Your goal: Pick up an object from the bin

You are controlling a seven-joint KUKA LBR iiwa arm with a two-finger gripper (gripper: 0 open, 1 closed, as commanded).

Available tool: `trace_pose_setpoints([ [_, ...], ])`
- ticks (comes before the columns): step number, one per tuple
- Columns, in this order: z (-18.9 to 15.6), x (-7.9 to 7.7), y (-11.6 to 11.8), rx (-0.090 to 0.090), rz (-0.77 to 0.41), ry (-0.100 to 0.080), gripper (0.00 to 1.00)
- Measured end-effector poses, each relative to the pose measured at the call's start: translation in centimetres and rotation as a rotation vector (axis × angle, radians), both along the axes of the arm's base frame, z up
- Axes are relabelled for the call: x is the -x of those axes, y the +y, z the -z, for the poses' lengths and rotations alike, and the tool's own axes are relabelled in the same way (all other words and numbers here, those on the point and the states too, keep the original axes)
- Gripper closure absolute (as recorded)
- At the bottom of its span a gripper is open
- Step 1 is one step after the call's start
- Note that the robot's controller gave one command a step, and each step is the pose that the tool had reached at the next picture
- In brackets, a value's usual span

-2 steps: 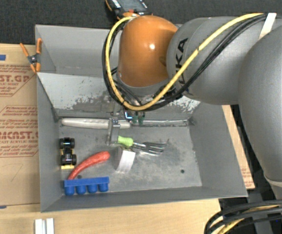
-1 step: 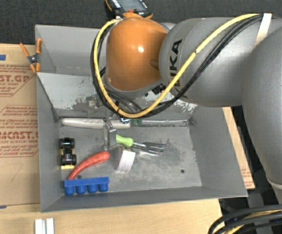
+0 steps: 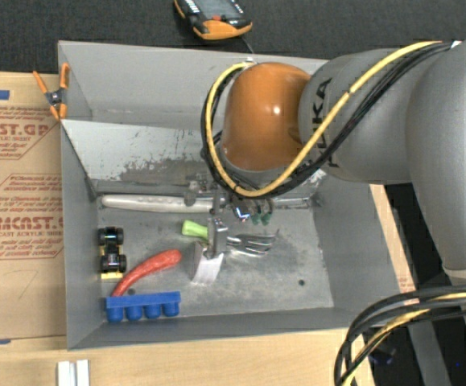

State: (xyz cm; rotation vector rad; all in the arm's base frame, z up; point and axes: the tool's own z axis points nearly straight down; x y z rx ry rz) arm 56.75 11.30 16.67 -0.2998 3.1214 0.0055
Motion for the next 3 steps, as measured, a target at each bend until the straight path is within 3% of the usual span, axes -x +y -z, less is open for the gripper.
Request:
trace_pose_setpoints([
  [1, 1.5, 2.7, 6.2, -0.001, -0.146, -0.005, 0.00],
  [2, 3.8, 0.6, -0.6, 0.001, -0.070, 0.001, 0.00],
  [3, 8.9, 4.4, 6.2, -0.003, -0.220, -0.006, 0.00],
])
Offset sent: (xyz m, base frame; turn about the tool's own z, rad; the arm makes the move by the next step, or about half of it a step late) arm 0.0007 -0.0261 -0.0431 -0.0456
